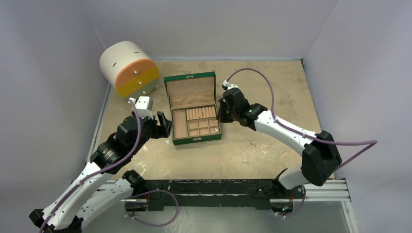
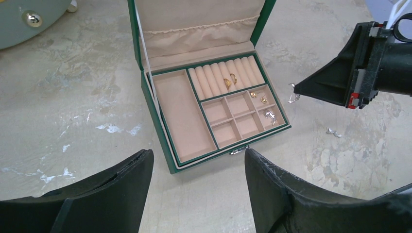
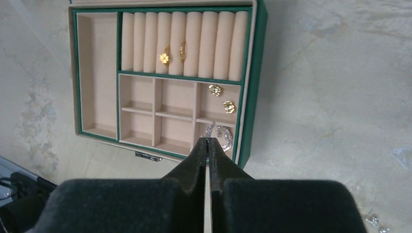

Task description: Organize the mixed jewelry

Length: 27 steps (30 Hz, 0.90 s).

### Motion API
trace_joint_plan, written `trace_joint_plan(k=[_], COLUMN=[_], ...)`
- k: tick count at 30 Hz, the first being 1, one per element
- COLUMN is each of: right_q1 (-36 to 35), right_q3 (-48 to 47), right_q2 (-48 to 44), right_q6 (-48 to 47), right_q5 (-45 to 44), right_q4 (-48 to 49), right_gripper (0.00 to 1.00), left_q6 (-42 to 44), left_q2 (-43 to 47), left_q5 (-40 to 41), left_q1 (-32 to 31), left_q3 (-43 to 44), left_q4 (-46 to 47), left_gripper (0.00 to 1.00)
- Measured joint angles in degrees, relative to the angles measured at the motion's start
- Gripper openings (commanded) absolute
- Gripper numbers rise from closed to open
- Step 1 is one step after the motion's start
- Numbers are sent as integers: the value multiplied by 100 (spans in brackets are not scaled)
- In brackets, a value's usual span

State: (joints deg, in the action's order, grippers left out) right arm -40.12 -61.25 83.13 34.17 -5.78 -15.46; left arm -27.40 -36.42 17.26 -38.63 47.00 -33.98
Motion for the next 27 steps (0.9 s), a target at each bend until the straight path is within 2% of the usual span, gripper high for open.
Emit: trace_joint_plan(k=[17,27], right_q1=[-358,-599], right_q3=[-87,-90], right_q2=[623,901], right_q6=[-710,-713], right_q5=[223,-221], right_q4=[116,48], right_gripper=[0,0], left_q6=[0,0], left_q2=[0,7], left_q5=[0,-4], left_q1=[39,63], left_q3=[0,0], left_q4=[0,0], left_gripper=[69,69])
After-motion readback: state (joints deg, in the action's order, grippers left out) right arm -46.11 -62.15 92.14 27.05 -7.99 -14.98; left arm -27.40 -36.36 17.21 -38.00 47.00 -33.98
